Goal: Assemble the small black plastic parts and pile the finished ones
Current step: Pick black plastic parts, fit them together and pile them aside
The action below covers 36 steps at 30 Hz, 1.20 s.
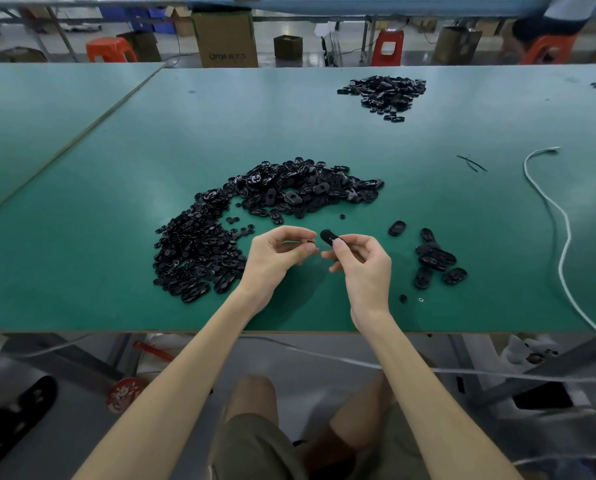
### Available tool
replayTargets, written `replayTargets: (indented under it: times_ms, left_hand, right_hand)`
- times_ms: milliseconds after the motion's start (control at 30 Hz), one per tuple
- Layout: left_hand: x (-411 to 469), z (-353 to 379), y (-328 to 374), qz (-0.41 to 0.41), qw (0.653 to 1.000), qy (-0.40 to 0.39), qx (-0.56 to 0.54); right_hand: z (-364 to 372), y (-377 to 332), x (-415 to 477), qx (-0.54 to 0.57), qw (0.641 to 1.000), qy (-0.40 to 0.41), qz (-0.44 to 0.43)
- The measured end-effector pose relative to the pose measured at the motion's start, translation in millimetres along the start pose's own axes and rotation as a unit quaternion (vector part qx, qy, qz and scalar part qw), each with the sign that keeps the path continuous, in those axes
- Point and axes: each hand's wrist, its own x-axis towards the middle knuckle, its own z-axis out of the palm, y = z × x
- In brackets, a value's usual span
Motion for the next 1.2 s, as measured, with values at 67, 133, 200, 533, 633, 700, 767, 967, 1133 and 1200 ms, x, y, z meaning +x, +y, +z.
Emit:
replayTargets:
  times_ms: [67, 133, 200, 533, 633, 700, 767, 967, 1133, 1200]
  left_hand:
    - [0.5, 0.5, -1.4, 0.005, 1.0, 0.003, 0.004]
    - [0.4, 0.6, -2.4, 0.01, 1.0, 0.007, -0.004]
    - [0.2, 0.2, -3.1, 0.012, 1.0, 0.0, -0.018]
    - [1.1, 1.9, -3.1, 0.031, 0.999, -0.028, 0.001]
    - [1.0, 1.2, -4.4, 0.034, 0.999, -0.027, -0.003]
    - [1.5, 0.3, -5.5, 0.028, 0.999, -0.025, -0.007]
    - [2.0, -0.2, -6.2, 0.018, 1.0, -0.019, -0.014]
    - [2.9, -0.9, -6.5, 0.014, 0.999, -0.002, -0.033]
    - [3.3, 1.4, -7.6, -0.014, 0.999, -0.006, -0.029]
    - [3.1, 0.9, -7.2, -0.015, 0.999, -0.009, -0.031]
  right_hand:
    - [-0.7, 0.6, 0.1, 0.004, 1.0, -0.004, 0.002]
    - [-1.3, 1.0, -0.2, 0.003, 1.0, -0.009, 0.01]
    - [-2.1, 1.4, -0.5, 0.004, 1.0, -0.005, 0.016]
    - [-3.5, 1.1, 0.3, -0.004, 1.0, 0.001, 0.013]
    - [-2.7, 0.5, 0.1, 0.007, 1.0, -0.009, 0.013]
    - [-2.1, 0.2, -0.5, 0.013, 1.0, -0.019, 0.01]
    - [-1.6, -0.5, -1.1, 0.019, 1.0, -0.024, 0.006]
    - [-2.9, 1.4, -0.1, -0.001, 1.0, -0.026, -0.007]
    - [-3.5, 3.1, 0.4, -0.008, 0.998, -0.056, -0.013]
    - [-4.1, 3.3, 1.2, -0.014, 0.998, -0.066, -0.014]
